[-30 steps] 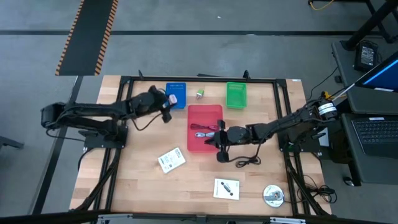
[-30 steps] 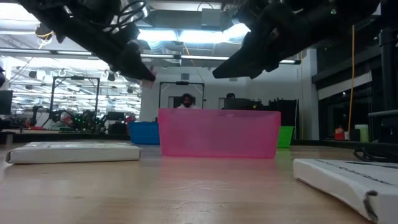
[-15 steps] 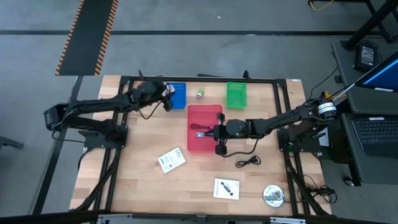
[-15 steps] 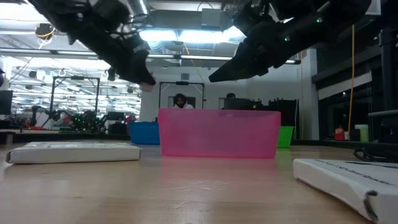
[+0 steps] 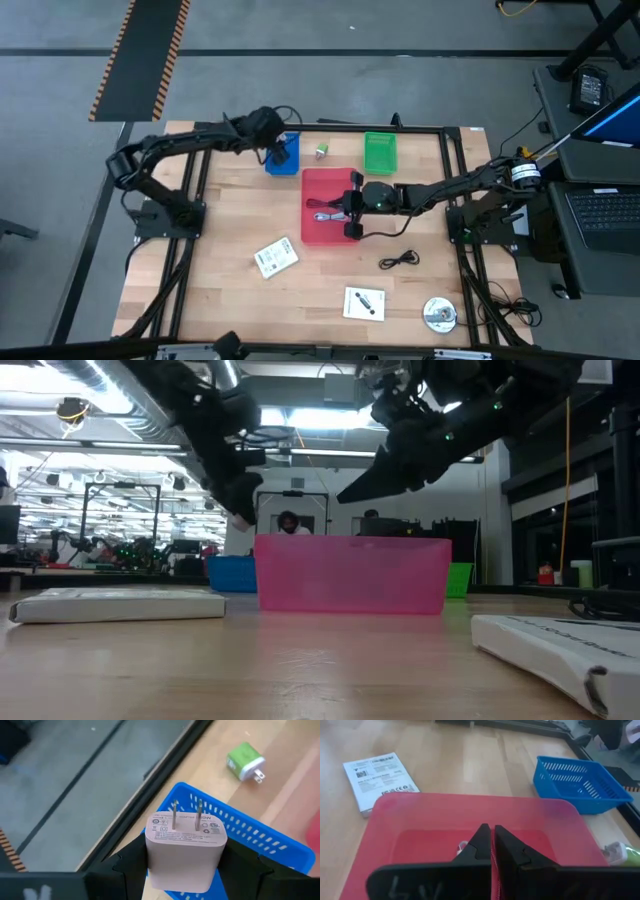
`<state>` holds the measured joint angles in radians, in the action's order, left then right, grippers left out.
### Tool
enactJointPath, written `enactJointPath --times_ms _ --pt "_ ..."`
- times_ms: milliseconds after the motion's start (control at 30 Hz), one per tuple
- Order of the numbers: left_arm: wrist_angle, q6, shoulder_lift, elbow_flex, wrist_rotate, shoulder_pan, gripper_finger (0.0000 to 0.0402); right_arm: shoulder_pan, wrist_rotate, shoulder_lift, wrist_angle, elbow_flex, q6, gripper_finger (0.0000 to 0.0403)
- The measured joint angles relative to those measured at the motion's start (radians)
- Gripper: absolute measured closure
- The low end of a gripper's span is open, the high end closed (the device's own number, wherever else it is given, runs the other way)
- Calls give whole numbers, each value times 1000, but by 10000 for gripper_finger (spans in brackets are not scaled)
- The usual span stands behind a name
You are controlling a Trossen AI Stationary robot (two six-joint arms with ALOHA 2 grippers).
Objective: Pick and place items into bin
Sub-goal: Put the white charger adapter into the blue bin
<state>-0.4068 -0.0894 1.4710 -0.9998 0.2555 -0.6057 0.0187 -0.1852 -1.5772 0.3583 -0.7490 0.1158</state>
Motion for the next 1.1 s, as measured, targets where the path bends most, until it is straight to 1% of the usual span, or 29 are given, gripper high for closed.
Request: enactJointPath --times_ms 100,167,233,367,533,833,1000,1100 --pt "-65 -11 25 -62 -32 -13 210 -5 0 0 -3 0 1 396" --pt "-77 -7 37 -80 -52 -20 210 -9 2 0 -4 0 2 396" --pt "-78 -2 42 -80 -69 -27 210 -14 1 0 -5 0 2 396" --pt "-63 -2 71 -53 -65 -26 210 -16 1 0 -14 0 2 396" --pt "6 -2 119 -37 -101 -24 210 -16 1 0 -26 0 -2 396" --pt "4 -3 214 -37 -101 -15 209 -16 1 0 -34 0 -2 396" --pt "-7 -11 241 -37 -101 -4 189 -16 1 0 -35 0 -2 396" --pt "-5 -11 244 -37 -102 -4 185 -16 1 0 -35 0 -2 396"
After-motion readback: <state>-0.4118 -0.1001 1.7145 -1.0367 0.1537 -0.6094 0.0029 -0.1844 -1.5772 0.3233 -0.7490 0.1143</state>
